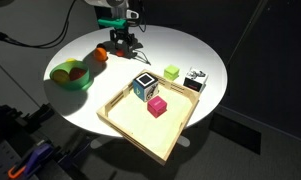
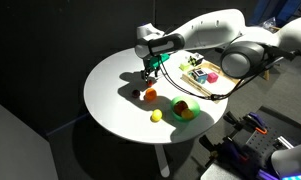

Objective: Put the small red fruit in the green bowl

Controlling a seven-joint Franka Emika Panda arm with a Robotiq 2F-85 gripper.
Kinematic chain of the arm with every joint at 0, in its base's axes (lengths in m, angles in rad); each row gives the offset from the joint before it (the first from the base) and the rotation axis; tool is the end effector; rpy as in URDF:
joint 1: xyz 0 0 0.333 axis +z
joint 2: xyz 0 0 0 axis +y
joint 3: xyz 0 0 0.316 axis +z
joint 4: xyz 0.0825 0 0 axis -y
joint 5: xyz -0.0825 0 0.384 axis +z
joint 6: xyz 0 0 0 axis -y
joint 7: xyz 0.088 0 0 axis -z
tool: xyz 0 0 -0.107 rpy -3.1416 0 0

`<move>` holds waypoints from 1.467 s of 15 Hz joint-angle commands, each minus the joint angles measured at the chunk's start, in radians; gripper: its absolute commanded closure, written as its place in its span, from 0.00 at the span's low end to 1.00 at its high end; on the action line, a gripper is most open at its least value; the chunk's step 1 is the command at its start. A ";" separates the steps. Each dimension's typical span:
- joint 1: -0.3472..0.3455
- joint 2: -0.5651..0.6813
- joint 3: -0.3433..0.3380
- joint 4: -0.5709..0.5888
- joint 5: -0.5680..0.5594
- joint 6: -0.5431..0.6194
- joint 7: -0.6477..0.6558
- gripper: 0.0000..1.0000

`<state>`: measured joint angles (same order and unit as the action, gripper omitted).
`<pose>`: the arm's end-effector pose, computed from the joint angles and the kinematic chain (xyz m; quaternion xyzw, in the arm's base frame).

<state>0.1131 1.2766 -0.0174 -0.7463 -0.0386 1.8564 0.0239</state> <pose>0.7730 0.0775 0.1322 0.9950 0.0482 -0.0813 0.0317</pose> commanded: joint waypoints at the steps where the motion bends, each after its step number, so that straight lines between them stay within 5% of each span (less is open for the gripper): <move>1: 0.012 0.036 -0.019 0.073 -0.016 -0.041 0.016 0.40; 6: 0.018 0.029 -0.031 0.078 -0.018 -0.054 0.029 0.80; 22: 0.041 -0.085 -0.068 0.041 -0.010 -0.190 0.067 0.81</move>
<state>0.1455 1.2307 -0.0749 -0.6831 -0.0386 1.6979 0.0775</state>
